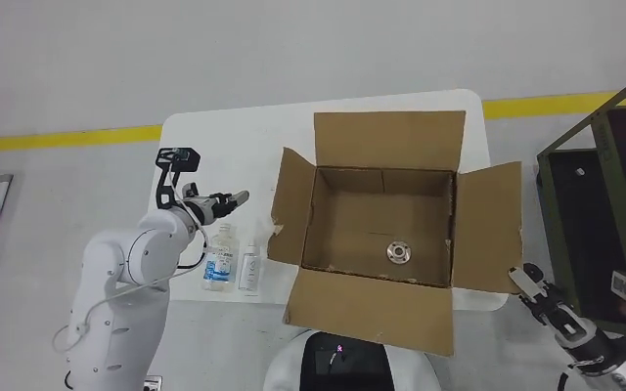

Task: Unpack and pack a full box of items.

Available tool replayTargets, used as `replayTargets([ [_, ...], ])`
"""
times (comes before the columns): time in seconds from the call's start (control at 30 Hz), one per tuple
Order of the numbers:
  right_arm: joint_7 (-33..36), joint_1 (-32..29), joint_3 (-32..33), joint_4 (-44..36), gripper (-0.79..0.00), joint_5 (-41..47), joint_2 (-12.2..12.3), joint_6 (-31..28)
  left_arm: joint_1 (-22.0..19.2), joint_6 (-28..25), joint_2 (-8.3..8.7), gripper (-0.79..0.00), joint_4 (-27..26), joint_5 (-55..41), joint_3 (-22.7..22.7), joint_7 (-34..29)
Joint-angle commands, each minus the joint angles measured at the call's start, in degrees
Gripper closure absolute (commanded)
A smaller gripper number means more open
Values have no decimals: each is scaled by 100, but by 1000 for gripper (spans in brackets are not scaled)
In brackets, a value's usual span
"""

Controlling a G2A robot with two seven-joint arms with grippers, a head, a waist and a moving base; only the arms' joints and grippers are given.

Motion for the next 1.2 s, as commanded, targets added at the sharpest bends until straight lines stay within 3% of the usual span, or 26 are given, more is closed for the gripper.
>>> replayTargets([
  [0.0,124,143,47,77,0,-22,28,9,-4,-2,8,-785,4,-12,-4,0],
  [0.07,61,262,41,113,0,-106,41,82,-6,-4,16,-785,8,-33,-15,0],
  [0.1,-40,301,47,118,-277,-205,42,157,-4,14,19,-785,12,-65,-22,-3],
  [0.13,-133,329,41,89,-702,-359,41,207,-4,24,22,-785,11,-102,-29,-3],
  [0.17,-224,345,28,47,-785,-545,38,201,-3,31,25,-785,14,-135,-35,-7],
  [0.37,-1584,244,-56,-224,-785,-1533,-64,528,-4,39,33,-785,20,-191,-43,-23],
  [0.63,-3403,19,20,-1152,-760,-2867,-222,914,-4,39,33,-785,20,-191,-43,-23],
  [0.67,-3530,19,28,-1257,-622,-3037,-233,910,-4,39,33,-785,20,-191,-43,-23],
  [0.7,-3638,25,14,-1357,-274,-3156,-243,920,-4,39,33,-785,20,-191,-43,-23],
  [0.73,-3731,45,7,-1458,0,-3292,-251,937,-4,39,33,-785,20,-191,-43,-23],
  [1.0,-4001,756,-389,-1461,0,-5321,-201,169,-4,39,33,-785,20,-191,-43,-23],
  [1.17,-4257,834,-753,-1461,0,-5918,-217,206,-4,39,33,-785,20,-191,-43,-23],
])
